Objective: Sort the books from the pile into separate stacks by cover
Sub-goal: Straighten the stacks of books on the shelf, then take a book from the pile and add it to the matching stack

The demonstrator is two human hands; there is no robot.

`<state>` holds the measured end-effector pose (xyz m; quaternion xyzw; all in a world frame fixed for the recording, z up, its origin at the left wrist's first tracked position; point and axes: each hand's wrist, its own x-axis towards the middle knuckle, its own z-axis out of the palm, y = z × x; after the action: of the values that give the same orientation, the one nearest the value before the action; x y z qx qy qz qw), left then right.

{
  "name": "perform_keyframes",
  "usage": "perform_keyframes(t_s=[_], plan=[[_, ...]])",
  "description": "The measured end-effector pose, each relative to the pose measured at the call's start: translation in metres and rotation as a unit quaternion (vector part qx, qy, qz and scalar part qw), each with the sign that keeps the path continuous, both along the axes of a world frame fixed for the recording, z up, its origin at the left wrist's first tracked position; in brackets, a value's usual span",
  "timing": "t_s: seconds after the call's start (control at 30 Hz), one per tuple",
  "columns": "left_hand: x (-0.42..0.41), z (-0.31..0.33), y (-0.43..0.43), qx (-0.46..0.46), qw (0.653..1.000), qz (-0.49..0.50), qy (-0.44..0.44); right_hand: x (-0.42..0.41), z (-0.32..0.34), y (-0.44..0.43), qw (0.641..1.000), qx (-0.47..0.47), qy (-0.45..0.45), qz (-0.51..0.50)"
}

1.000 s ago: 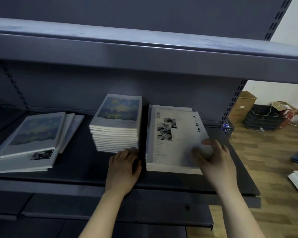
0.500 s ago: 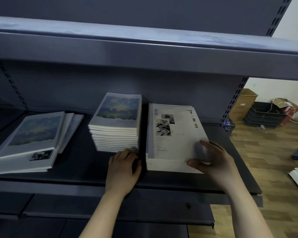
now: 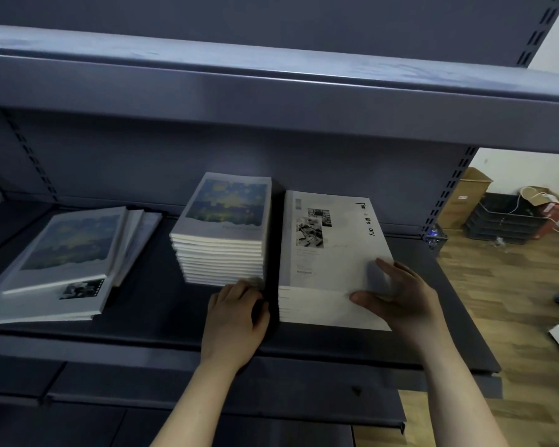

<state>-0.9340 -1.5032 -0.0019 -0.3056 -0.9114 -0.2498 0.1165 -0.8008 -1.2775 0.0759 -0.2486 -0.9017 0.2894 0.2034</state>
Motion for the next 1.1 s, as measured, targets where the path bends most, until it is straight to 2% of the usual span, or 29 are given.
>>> perform_keyframes(t_s=[0.57,0.67,0.8,0.93,1.0,1.1], plan=[[0.002,0.007,-0.002,-0.021,1.0,-0.007,-0.003,0.001,0.002,-0.001,0.999,-0.016,-0.036,-0.011],[0.001,0.014,-0.005,-0.02,0.999,-0.028,-0.02,0.004,0.005,-0.007,0.999,0.041,-0.014,-0.029],[-0.001,0.023,-0.018,0.007,0.999,-0.039,-0.016,0.0,0.01,-0.023,0.994,0.086,0.068,-0.023],[-0.012,0.029,-0.043,0.021,0.999,-0.026,0.004,-0.007,0.011,-0.044,0.989,0.132,0.064,-0.035],[-0.019,0.034,-0.06,0.031,0.999,-0.008,0.023,-0.012,0.013,-0.059,0.989,0.126,0.065,-0.031],[-0.033,0.042,-0.087,0.042,0.998,0.024,0.044,-0.023,0.015,-0.086,0.994,0.068,0.082,0.02]])
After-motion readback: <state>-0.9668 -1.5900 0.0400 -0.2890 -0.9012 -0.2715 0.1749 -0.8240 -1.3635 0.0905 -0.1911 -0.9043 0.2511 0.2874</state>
